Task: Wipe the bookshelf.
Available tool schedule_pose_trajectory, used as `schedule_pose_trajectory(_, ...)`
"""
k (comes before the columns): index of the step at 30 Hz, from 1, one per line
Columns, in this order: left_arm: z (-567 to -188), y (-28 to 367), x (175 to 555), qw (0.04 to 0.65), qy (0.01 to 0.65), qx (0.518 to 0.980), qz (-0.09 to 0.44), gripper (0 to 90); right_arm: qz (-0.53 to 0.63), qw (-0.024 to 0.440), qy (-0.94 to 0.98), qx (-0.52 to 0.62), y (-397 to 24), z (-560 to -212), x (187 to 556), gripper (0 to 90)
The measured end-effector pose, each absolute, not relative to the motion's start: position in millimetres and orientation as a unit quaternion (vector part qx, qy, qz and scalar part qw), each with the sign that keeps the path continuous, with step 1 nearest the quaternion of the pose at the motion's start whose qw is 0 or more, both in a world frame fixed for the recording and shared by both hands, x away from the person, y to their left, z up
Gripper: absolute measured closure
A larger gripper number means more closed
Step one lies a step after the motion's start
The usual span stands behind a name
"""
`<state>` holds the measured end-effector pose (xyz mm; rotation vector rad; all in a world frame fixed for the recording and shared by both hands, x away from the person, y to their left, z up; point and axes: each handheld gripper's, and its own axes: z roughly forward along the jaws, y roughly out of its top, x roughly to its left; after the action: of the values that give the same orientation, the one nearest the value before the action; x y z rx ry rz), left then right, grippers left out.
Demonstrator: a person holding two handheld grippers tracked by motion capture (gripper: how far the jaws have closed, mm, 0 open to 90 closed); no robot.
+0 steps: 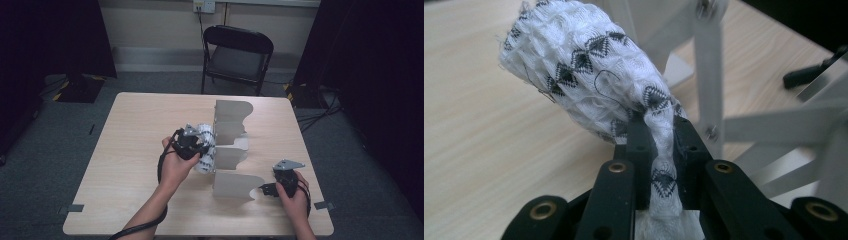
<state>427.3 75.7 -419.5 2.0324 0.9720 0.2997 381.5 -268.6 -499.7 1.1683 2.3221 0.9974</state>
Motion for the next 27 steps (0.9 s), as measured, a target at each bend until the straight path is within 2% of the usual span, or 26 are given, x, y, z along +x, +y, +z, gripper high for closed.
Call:
schedule_pose_trajectory(9,-467.9,69.8,422.1,0.383,0.393,0.829,0.105,80.5,0.352,0.178,0.821,0.413,-268.6,-499.6,381.5,9.0)
schedule_pose_trajectory(16,-483.2,78.3,419.1,0.374,0.403,0.830,0.097,80.3,0.353,0.178,0.821,0.413,-268.6,-499.7,381.6,9.1)
schedule_pose_trajectory(22,-471.0,85.5,415.1,0.380,0.403,0.827,0.099,80.3,0.352,0.178,0.821,0.413,-268.6,-499.7,381.5,9.1)
schedule_pose_trajectory(27,-429.9,94.3,420.3,0.405,0.400,0.813,0.124,80.3,0.353,0.178,0.821,0.413,-268.6,-499.7,381.6,9.1)
